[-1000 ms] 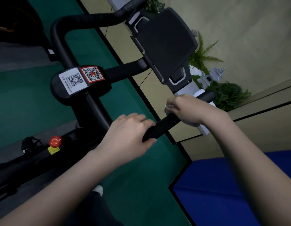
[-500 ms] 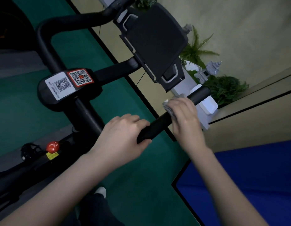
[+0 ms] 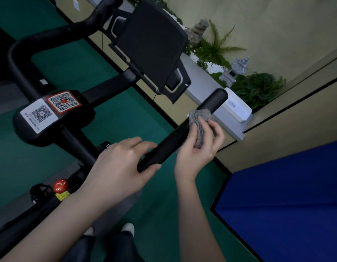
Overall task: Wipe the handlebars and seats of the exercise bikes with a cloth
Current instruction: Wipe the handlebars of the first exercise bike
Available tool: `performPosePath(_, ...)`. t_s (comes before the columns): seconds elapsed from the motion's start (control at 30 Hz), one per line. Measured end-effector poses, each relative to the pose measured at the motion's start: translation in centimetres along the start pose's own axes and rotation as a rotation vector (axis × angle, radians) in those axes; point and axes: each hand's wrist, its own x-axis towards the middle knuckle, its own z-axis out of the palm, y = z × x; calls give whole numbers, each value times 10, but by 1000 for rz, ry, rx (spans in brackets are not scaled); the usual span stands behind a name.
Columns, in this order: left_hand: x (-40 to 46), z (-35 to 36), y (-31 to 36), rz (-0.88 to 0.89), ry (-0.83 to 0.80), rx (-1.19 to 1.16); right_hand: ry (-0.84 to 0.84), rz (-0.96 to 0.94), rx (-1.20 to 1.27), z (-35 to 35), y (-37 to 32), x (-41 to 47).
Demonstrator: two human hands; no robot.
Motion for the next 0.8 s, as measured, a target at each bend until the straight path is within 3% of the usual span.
performPosePath(0.3,5,-1,4,6,40,-2,116,65,56,3,8,10)
performPosePath(0.57,35,14,23,18,33,13,133,243,161,1,0,11)
performPosePath(0.8,48,26,29,-4,55,-25,121,493,422,-4,6,25)
